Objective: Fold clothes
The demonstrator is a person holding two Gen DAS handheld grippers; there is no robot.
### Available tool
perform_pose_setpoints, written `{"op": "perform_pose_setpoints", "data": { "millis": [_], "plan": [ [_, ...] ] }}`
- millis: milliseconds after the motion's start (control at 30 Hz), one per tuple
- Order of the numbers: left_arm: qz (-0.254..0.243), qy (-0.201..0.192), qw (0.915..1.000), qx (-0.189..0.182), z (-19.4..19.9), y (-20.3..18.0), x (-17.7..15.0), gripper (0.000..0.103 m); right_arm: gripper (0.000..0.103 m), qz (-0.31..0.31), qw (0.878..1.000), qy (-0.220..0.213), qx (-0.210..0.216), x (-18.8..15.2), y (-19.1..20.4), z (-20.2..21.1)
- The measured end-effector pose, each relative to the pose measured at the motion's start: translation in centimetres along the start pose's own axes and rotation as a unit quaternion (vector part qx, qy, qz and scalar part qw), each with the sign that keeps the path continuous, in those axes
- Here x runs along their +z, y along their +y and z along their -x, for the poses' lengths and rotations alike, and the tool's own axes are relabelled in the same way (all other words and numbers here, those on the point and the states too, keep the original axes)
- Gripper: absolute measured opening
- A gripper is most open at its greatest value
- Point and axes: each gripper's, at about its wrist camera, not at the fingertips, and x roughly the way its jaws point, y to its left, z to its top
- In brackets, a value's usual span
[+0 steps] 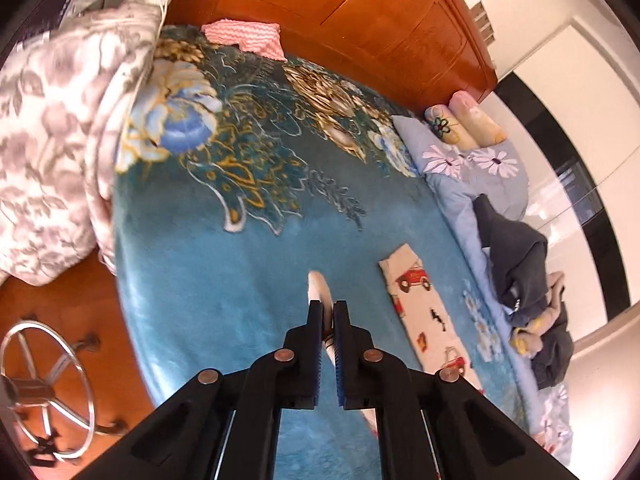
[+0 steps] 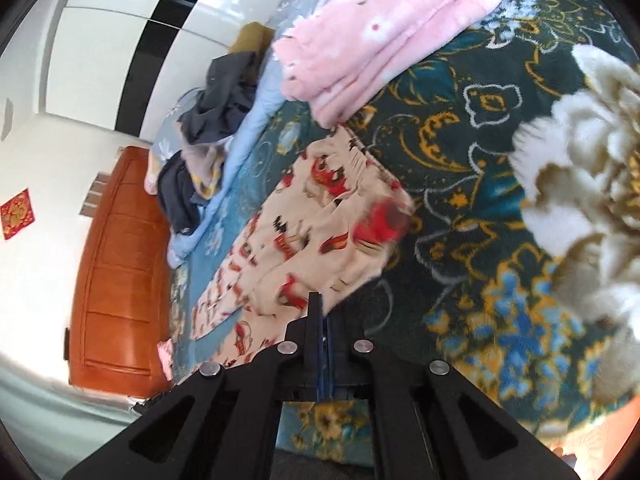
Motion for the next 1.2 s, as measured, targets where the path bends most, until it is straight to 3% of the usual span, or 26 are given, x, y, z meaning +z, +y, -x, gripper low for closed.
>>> {"op": "perform_pose_setpoints", "data": {
  "millis": [167, 333, 500, 833, 1033, 1200],
  "plan": [
    [0.006, 0.003, 0.9999, 0.009, 0.3, -1.8, 1.1, 0.006, 0.001, 0.013, 0.999, 0.007, 0.029, 0.1, 1.8, -0.3],
    [0.012, 0.008, 0.9998, 0.012, -0.5, -5.8, 3.5, 0.006, 0.001, 0.029, 0.998, -0.008, 0.061, 3.6, 4.2, -1.7],
    [0.008, 0.023, 0.9989, 0.039, -3.6, -10.4, 5.6, 0.006, 0.001, 0.042, 0.996, -0.020, 0.077, 7.5, 6.2, -3.4],
    [-0.060, 0.082, 0.9874, 0.121, -17.0, -17.9, 6.4, 0.006, 0.001, 0.042, 0.998, -0.022, 0.036, 13.3, 6.6, -10.5],
    [-0.084, 0.097, 0.9822, 0.137, -22.7, -19.0, 5.6, 0.006, 0.001, 0.038, 0.999, -0.011, 0.004, 14.2, 5.6, -12.9],
    [-0.126, 0.089, 0.9740, 0.166, -24.8, -19.5, 5.5, 0.006, 0.001, 0.035, 0.999, -0.001, -0.022, 15.0, 4.8, -14.8]
  ]
}}
